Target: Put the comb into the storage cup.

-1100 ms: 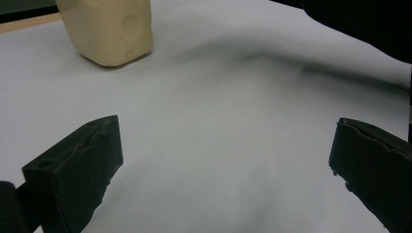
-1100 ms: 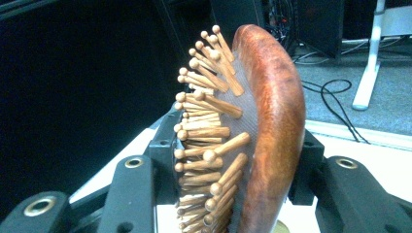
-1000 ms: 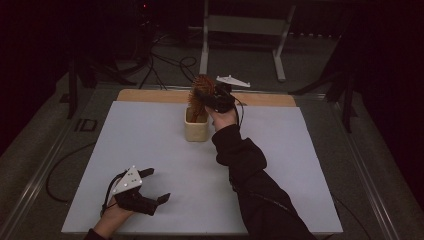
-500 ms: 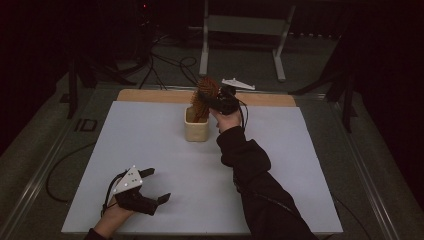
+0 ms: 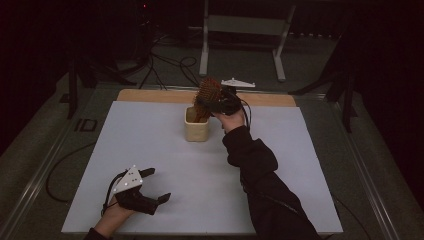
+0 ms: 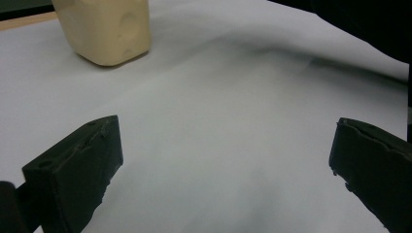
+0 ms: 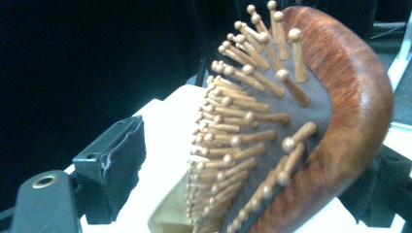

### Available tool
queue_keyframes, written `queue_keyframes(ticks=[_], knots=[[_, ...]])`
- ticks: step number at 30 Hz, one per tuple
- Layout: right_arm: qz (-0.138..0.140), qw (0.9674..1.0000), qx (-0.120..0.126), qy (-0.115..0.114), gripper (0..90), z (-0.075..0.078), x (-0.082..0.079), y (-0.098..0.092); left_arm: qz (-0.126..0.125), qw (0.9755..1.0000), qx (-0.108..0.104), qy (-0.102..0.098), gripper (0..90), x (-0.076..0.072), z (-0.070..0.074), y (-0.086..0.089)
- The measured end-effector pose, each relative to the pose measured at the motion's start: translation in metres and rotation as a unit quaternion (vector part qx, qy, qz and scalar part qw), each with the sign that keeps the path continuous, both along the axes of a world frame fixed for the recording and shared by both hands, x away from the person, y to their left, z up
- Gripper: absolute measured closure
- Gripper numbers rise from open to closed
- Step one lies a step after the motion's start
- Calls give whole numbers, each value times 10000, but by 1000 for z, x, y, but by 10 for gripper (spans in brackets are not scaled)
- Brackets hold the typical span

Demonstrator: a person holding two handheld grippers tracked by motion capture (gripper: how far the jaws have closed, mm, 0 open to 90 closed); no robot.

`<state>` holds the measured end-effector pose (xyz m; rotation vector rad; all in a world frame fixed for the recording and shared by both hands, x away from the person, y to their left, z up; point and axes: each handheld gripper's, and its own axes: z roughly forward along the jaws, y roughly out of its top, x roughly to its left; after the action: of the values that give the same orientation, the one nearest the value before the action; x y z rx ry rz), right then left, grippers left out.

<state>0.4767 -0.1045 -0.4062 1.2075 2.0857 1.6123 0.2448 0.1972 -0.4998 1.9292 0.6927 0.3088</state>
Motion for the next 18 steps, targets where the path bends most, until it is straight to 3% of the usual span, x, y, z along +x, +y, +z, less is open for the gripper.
queue_keyframes(ticks=[11, 18], knots=[[280, 9982, -505, -131, 104, 6, -8, -13, 35, 10000, -37, -15, 0, -2, 1, 1], [275, 9965, -741, -259, 103, 5, -14, -20, 59, 10000, -39, -30, 0, -4, 1, 4]])
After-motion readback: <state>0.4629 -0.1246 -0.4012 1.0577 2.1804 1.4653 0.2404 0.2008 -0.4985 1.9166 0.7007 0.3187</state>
